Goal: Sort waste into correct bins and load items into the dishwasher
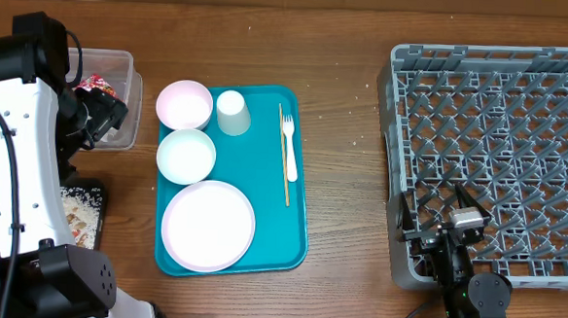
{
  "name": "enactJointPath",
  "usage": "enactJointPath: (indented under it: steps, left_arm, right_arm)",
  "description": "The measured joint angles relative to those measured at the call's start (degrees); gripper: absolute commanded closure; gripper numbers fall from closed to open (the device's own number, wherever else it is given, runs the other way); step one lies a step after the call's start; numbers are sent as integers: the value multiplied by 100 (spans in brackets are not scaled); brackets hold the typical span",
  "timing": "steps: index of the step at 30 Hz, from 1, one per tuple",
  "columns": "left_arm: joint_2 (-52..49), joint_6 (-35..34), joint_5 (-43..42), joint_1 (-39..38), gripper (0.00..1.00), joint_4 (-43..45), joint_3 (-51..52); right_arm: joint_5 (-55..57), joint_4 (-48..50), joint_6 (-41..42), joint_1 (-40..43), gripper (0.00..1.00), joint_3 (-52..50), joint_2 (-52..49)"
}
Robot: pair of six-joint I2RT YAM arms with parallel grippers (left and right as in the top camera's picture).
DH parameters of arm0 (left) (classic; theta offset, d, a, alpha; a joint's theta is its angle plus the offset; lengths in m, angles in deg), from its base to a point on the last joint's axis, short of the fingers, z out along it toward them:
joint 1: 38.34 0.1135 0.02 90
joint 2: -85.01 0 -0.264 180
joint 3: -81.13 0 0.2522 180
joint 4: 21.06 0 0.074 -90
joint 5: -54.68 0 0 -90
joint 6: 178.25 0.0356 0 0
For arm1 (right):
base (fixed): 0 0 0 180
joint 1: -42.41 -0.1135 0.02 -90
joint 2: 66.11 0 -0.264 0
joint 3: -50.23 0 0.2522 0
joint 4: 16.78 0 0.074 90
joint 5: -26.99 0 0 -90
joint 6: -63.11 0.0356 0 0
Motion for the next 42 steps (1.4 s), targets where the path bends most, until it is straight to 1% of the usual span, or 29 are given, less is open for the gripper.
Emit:
enactJointPath:
  steps: [16,18,19,20,21,22,25,26,27,28,30,32,35,37,39,42]
  left_arm:
    - [0,0,0,0,0,2,0]
    - [0,0,-2,0,0,0,0]
    - [-2,0,-2,0,0,0,0]
    - [0,0,-2,-2,0,0,0]
    - [-2,0,-2,-2,0,2,0]
    - [-2,0,-4,0,0,2,0]
    - [-2,0,0,-2,0,0,0]
    - [-2,0,-2,0,0,0,0]
    - [-2,0,-4,-2,0,0,0]
    - [-2,0,-2,0,0,0,0]
    - [-2,0,-2,0,0,-2,0]
    - [-2,0,0,-2,0,0,0]
    - [-2,0,-2,0,0,0,0]
    - [-2,0,-2,-2,0,0,0]
    - [-2,0,0,0,0,0,0]
    - [-2,0,0,0,0,0,0]
  right_arm:
    - [2,33,-2,0,0,0,0]
    - [-254,562,4,0,0,0,0]
    - [-485,745,28,0,0,0,2]
    - [-962,1126,103,4,0,0,-11]
    - [-1731,1613,236,7,0,0,-7]
    - [-2212,1873,299,20,0,0,0]
    - [-4297,2723,461,26,0,0,0]
    - [-4522,2911,468,26,0,0,-9]
    - [-5241,3497,501,26,0,0,9]
    - [-5630,3901,518,26,0,-2,2]
    - [-6175,4507,551,26,0,-2,13]
    - [-6262,4636,658,26,0,-2,13]
    - [-5827,4642,1191,26,0,-2,13]
    - [-5501,4612,1381,26,0,-2,13]
    - [-5029,4439,1631,26,0,13,13]
    - [-4592,4046,1779,26,0,216,-11]
